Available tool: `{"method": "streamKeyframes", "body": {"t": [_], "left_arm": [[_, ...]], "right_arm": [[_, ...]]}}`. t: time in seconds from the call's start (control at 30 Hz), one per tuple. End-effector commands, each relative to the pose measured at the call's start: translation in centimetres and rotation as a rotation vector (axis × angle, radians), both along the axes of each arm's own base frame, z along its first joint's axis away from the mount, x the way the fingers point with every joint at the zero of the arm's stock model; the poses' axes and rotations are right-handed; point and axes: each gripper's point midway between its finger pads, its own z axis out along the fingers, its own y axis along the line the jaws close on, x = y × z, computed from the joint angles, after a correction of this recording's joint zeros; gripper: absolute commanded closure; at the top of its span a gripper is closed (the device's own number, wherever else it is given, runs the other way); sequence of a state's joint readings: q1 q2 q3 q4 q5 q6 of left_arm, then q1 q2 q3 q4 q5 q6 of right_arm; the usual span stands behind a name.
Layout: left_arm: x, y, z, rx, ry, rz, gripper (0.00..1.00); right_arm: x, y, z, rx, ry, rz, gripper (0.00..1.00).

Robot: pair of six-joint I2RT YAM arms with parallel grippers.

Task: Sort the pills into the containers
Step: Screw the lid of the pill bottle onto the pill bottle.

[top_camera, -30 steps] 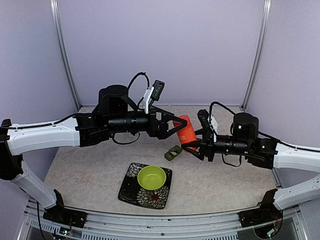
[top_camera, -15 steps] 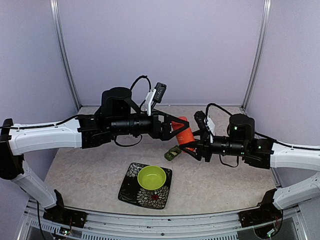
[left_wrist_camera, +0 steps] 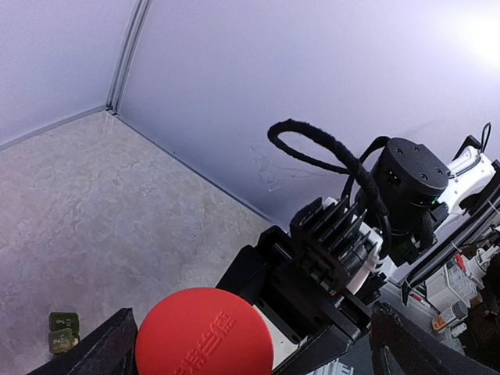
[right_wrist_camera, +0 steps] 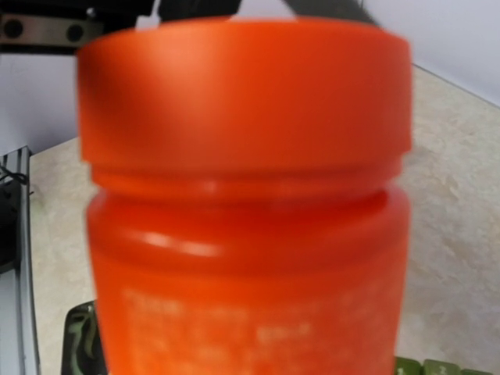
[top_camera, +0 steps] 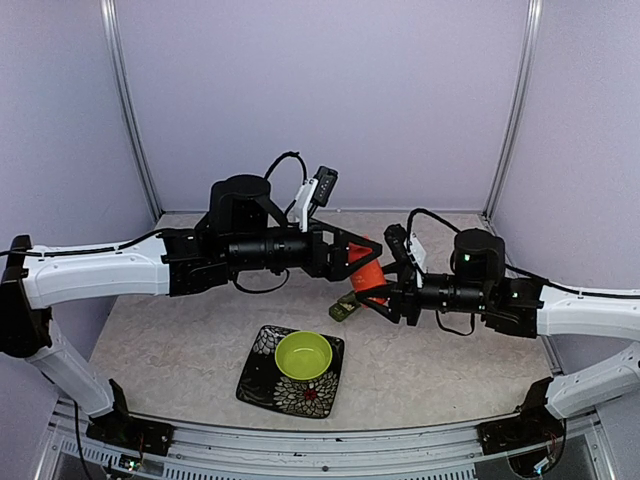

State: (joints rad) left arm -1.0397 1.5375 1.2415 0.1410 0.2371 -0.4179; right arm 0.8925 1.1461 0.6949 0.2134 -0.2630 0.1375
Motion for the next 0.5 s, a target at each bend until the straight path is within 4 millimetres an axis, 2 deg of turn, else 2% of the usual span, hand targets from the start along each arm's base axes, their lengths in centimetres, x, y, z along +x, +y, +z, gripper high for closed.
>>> {"method": "streamKeyframes", "body": {"t": [0.0, 0.2, 0.47], "left_arm": [[-1.4, -1.0, 1.8, -0.043, -0.027, -0.062, 0.01], [-1.6, -1.3, 1.7, -0.047, -0.021, -0.073, 0.01], [-1.8, -1.3, 2.4, -0.079, -0.030, -0.075, 0.01]], "right_arm": [[-0.1, 1.0, 0.9, 0.026, -0.001, 0.021, 0.87], [-0.7, 1.8, 0.6, 0.028, 0.005, 0.052, 0.87], [-1.7, 2.9, 0.2, 0.029, 0.015, 0.093, 0.88]]}}
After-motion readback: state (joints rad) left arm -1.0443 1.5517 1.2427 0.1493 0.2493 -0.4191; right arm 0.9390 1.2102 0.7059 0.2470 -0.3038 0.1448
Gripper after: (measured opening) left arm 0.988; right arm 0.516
